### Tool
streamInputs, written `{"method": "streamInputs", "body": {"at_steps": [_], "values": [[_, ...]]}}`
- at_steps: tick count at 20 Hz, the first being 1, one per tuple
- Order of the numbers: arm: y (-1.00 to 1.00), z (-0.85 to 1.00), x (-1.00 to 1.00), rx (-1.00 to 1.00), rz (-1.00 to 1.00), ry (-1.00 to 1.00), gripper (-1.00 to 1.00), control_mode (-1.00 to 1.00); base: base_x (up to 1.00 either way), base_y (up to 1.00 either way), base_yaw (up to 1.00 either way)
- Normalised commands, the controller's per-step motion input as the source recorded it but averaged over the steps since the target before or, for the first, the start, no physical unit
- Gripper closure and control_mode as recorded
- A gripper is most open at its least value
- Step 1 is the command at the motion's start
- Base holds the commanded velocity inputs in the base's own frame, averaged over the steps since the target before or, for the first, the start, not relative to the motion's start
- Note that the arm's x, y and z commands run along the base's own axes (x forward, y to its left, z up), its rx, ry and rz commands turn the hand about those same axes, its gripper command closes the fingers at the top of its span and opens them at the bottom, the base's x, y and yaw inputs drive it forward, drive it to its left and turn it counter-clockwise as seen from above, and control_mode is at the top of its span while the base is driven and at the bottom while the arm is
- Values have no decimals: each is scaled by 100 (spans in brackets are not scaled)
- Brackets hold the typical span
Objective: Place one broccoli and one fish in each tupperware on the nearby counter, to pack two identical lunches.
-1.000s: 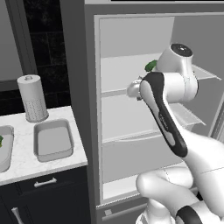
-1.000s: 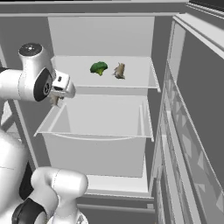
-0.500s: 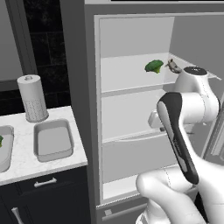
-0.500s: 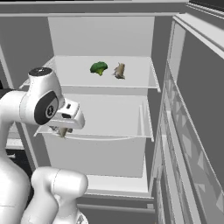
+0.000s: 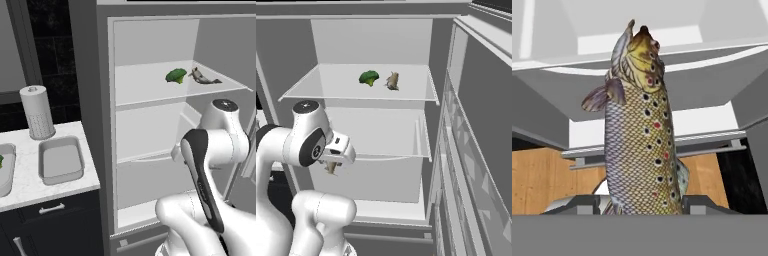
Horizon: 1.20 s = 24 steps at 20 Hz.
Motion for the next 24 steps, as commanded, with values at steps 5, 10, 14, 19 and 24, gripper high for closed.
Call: {"method": "streamInputs", "body": {"at_steps": [5,10,14,19,24], "values": [[3,0,-16,0,0,0,100,-100,0,0,0],[10,-2,-60,0,0,0,100,-100,0,0,0],[0,0,0,0,0,0,100,100,-89,61,7],[0,0,0,0,0,0,100,100,-43,100,13],[0,0,0,0,0,0,100,100,-10,100,7]]}}
